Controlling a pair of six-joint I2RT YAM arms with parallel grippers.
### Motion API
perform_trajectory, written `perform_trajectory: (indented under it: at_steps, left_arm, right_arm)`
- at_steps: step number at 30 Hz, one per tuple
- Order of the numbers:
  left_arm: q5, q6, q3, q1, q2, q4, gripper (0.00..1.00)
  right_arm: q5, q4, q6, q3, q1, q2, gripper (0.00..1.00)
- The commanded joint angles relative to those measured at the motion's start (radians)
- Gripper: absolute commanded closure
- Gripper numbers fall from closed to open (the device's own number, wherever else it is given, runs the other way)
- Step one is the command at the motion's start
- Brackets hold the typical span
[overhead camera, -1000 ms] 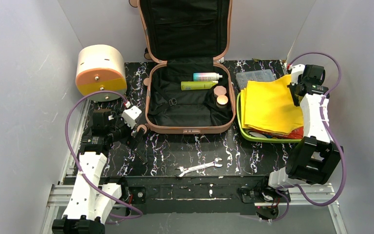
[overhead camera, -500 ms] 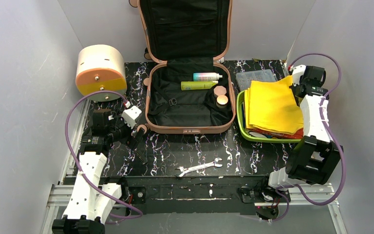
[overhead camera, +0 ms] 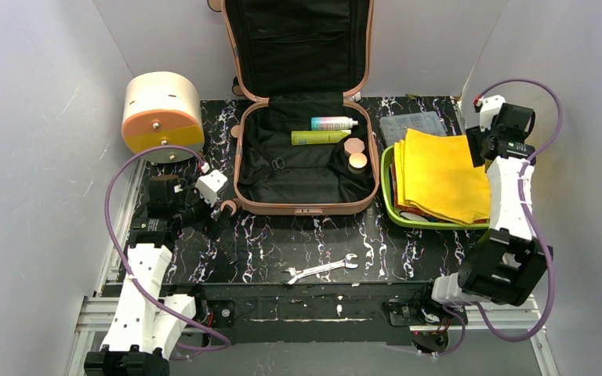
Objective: Open, take out, and arrange the luggage
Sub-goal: Place the clothes in the bin, then open the drawer of the storage box.
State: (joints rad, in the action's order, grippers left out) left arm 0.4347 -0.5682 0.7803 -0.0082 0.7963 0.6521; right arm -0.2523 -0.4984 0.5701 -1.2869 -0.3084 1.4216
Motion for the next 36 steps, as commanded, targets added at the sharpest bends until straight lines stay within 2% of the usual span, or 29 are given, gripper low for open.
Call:
perform_trajectory:
  at_steps: [1, 3, 5, 7, 9, 13, 17, 20, 25, 32, 36]
  left_arm:
    - [0.013, -0.008, 0.025, 0.007, 0.014, 0.006, 0.01]
    - [-0.011, -0.013, 0.051, 0.007, 0.032, -0.012, 0.01]
    - [-0.053, -0.020, 0.104, 0.007, 0.067, -0.039, 0.01]
    - [-0.091, -0.036, 0.190, 0.007, 0.126, -0.048, 0.01]
    - [-0.106, -0.063, 0.301, 0.007, 0.200, -0.039, 0.01]
    - [-0.086, -0.081, 0.533, 0.102, 0.372, -0.041, 0.01]
    - [-0.091, -0.011, 0.802, 0.191, 0.596, -0.044, 0.01]
    - [-0.124, 0.057, 0.989, 0.225, 0.764, -0.113, 0.01]
    - [-0.175, 0.125, 1.201, 0.234, 1.032, -0.375, 0.01]
    - [-0.318, 0.186, 1.515, 0.233, 1.380, -0.612, 0.01]
    - [-0.377, 0.235, 1.627, 0.237, 1.515, -0.803, 0.01]
  right_arm:
    - [0.229, -0.009, -0.134, -0.070, -0.006, -0.124, 0.31]
    - [0.408, -0.013, -0.196, -0.034, -0.005, -0.174, 0.37]
    - [0.579, 0.016, -0.241, 0.028, -0.005, -0.231, 0.39]
    - [0.791, 0.032, -0.226, 0.094, -0.005, -0.284, 0.36]
    - [0.992, 0.016, -0.150, 0.150, -0.005, -0.336, 0.29]
    - [1.190, 0.072, -0.143, 0.263, -0.003, -0.397, 0.22]
    - [1.227, 0.155, -0.177, 0.358, -0.002, -0.422, 0.17]
    - [1.206, 0.171, -0.169, 0.382, 0.000, -0.424, 0.17]
    - [1.197, 0.192, -0.165, 0.413, 0.002, -0.419, 0.18]
    - [1.157, 0.216, -0.165, 0.438, 0.002, -0.374, 0.19]
    - [1.107, 0.220, -0.167, 0.442, 0.000, -0.326, 0.19]
